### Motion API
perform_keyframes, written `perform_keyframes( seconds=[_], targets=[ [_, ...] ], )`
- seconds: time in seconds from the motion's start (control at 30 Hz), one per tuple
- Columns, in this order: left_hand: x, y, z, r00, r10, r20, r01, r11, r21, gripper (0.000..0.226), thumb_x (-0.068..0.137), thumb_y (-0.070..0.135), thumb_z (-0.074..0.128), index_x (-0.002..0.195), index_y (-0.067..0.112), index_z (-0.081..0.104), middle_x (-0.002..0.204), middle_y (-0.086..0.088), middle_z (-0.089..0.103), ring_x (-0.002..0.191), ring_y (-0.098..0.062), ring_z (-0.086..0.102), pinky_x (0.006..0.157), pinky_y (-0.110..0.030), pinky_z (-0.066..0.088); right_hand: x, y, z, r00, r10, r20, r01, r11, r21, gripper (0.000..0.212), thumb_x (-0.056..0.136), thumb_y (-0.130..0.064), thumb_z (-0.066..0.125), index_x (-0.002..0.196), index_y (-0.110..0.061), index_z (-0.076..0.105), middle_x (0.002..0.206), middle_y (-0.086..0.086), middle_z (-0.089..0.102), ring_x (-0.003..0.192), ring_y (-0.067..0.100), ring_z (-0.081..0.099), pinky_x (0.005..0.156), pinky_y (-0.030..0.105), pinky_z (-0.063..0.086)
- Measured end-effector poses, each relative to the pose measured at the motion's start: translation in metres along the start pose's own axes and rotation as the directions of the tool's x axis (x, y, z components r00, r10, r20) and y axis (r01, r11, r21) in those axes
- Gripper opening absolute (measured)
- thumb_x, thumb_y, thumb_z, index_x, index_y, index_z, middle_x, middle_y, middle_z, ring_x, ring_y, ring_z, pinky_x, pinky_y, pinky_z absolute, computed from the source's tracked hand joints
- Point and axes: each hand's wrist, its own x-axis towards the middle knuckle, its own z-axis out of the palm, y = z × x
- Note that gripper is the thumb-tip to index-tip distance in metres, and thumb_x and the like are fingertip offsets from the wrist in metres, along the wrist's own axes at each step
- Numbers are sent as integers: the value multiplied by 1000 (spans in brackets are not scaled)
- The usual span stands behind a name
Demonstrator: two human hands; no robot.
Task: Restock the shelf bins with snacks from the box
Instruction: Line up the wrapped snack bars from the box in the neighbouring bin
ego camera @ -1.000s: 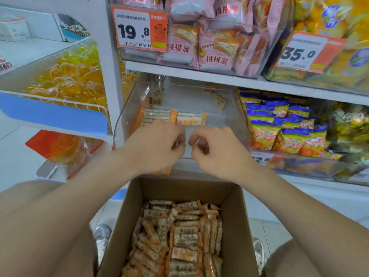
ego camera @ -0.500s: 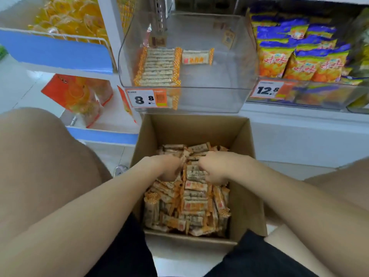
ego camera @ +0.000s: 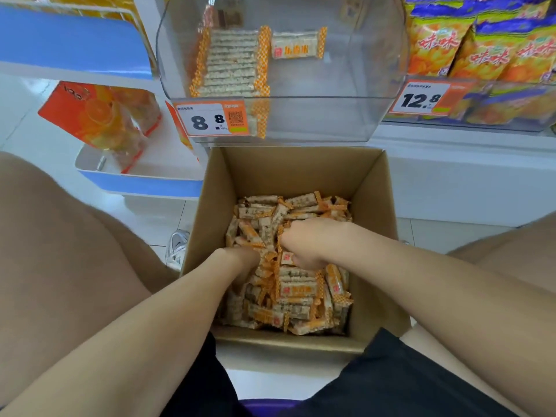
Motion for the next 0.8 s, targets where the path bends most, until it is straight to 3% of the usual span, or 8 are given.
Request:
perform_keyframes(
  seconds=[0.03,0.1,0.3,0.4,0.53,0.63,0.73,0.8],
  targets=[
    [-1,-4,-4,1000,1,-15,-2,999,-38,37,89,18,82,122,10,66,128,-11,63,92,-22,63,66,-27,55,1,1,-3,1000,3,-13,-3,1000,8,11,100,-8,52,105,-15,60,90,4,59,72,21,63,49,32,43],
    [-6,-12,-13,997,-9,-71,0,992,-122,32,90,17,81,119,14,69,125,-9,63,78,-16,59,52,-22,47,0,5,-9,999,7,-34,-7,1000,19,17,101,-10,51,114,-14,61,90,4,60,70,20,63,47,31,41],
    [-22,-22,-40,936,-52,-349,-133,864,-486,13,94,20,76,105,27,76,122,0,66,104,-20,67,81,-34,63,-7,30,-21,991,90,-101,-78,989,122,25,103,-16,53,127,-16,60,106,6,61,86,26,68,67,41,60],
    [-39,-20,-54,899,-72,-433,-293,635,-714,10,95,18,74,100,23,81,112,-1,73,100,-17,71,73,-30,64,-14,41,-25,983,105,-148,-58,953,298,42,99,-25,66,137,-23,48,109,4,56,85,23,64,73,44,60],
    [-65,-9,-70,905,-143,-401,-392,89,-916,13,93,13,74,104,10,81,117,-9,75,107,-19,72,80,-40,65,-27,39,-30,971,42,-237,80,872,482,79,80,-44,88,135,-30,34,94,-7,55,79,11,59,61,31,48],
    [-80,-4,-81,922,-171,-348,-379,-219,-899,18,97,13,72,108,3,79,119,-21,74,110,-27,73,78,-35,64,-26,42,-32,931,120,-346,87,845,527,60,88,-39,82,125,-29,35,96,-5,57,81,15,61,62,33,48],
    [-96,-4,-93,918,-180,-352,-395,-364,-843,25,102,25,65,110,3,72,102,-20,76,93,-29,76,87,-42,64,-31,57,-42,923,163,-349,88,793,603,46,96,-43,73,126,-25,43,102,-8,58,87,11,59,67,31,43],
    [-105,-6,-98,905,-170,-390,-425,-329,-843,18,100,22,65,105,6,72,95,-17,75,82,-26,74,89,-44,63,-36,66,-50,911,175,-374,105,777,620,44,96,-47,71,128,-23,54,106,-9,61,93,15,61,75,35,47]
  ],
)
